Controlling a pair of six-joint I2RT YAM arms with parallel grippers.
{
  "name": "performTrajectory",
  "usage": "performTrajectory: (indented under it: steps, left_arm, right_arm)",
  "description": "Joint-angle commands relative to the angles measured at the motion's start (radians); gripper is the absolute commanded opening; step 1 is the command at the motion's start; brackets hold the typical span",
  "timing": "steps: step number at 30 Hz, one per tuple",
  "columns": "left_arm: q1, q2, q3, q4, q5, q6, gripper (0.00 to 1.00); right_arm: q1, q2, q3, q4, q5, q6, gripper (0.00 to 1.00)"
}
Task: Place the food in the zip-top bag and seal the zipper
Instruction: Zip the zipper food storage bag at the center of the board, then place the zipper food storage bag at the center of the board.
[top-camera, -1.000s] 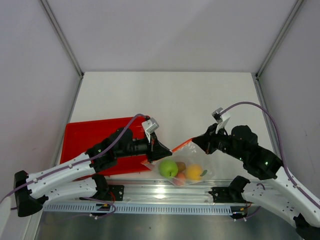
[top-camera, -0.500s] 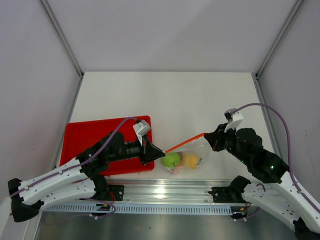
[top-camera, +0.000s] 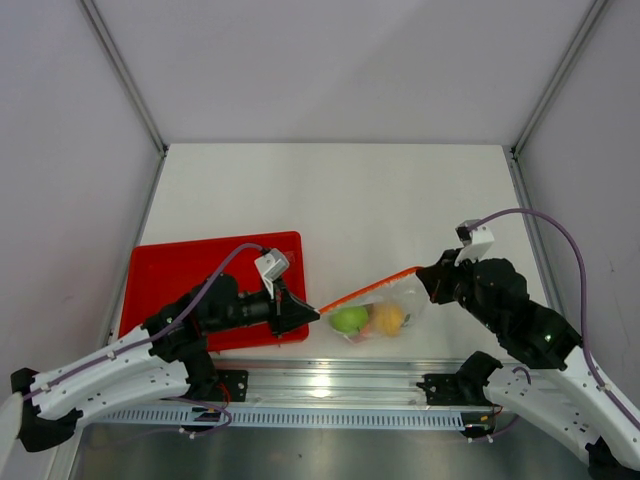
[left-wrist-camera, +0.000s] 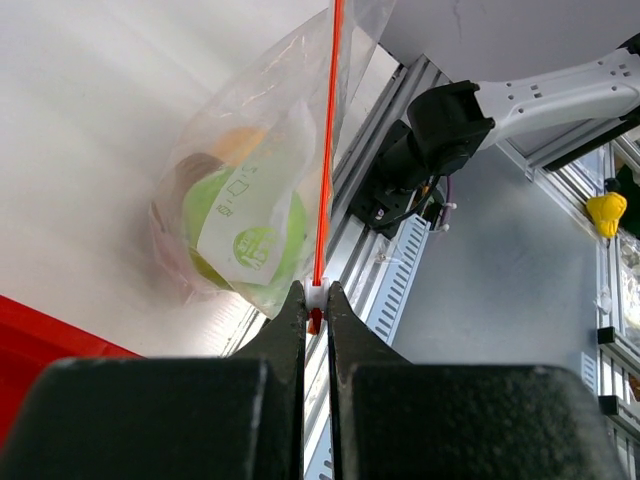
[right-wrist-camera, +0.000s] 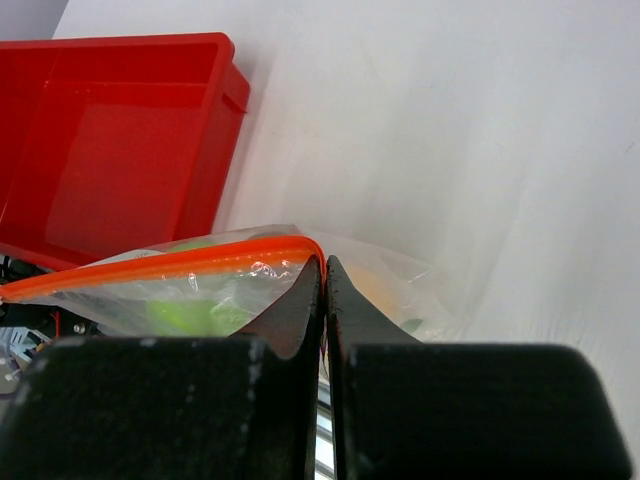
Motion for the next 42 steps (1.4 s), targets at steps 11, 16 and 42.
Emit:
performTrajectory:
  steps: [11, 16, 42]
  left_arm:
    - [0.003, -0.058, -0.037, -0.043, -0.037, -0.035, 0.73]
    - [0.002, -0.072, -0.017, -0.081, -0.103, -0.037, 0.99]
    - [0.003, -0.524, -0.120, -0.265, -0.161, -0.207, 0.99]
  right_arm:
    - [-0.015, 0.020, 0.036, 0.013, 0.050, 0.023, 0.00]
    - [-0.015, 0.040, 0.039, 0.029, 0.056, 0.033, 0.00]
    - [-0.660, 0.968, 0.317, 0.411, -0.266, 0.030, 0.00]
